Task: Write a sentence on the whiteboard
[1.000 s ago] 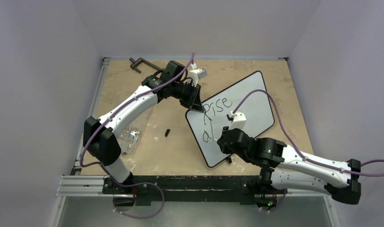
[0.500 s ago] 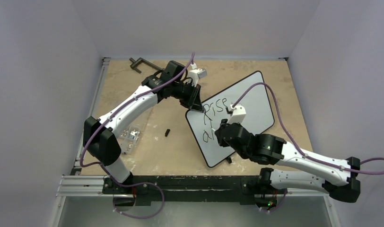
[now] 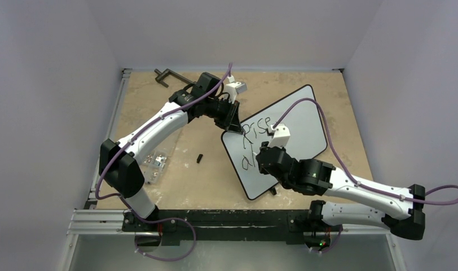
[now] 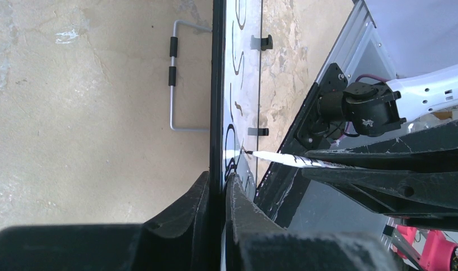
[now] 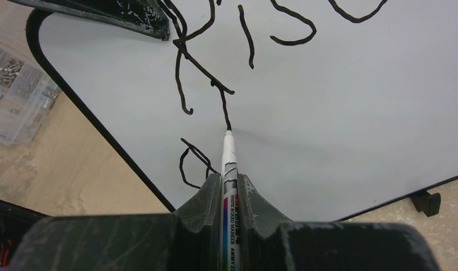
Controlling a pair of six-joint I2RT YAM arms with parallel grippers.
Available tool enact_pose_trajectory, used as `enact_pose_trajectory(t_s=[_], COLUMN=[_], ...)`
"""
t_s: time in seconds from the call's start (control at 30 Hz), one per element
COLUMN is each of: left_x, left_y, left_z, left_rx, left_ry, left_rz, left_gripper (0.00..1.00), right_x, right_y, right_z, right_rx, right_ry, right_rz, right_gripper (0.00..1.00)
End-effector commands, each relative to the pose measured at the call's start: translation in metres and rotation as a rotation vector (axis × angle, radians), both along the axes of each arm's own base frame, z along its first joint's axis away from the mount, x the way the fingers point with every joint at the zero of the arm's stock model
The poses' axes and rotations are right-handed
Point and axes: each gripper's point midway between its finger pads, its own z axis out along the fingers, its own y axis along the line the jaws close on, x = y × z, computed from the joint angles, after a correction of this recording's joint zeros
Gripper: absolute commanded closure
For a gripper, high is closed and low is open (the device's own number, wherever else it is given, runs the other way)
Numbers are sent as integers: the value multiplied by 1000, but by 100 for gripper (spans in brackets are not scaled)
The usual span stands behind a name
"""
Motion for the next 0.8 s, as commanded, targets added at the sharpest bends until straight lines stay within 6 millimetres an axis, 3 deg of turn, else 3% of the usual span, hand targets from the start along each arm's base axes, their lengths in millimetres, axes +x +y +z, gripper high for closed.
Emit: enact_pose_trajectory(t_s=[0.0, 0.5, 0.77], left_x=[27, 27, 27], left_y=[9, 9, 9], left_z=[16, 16, 16], left_rx=[31, 31, 29], left_ry=[-141, -140, -141], left_rz=[77, 75, 75], left_gripper=[100, 100, 100], right_x=[7, 1, -11], right_y=[-6, -25, -24], right_z=[-4, -28, -45], right_rx=[-28, -89, -104], right_ry=[-30, 17, 79], right_rz=[-43, -90, -35], right_gripper=[100, 100, 100])
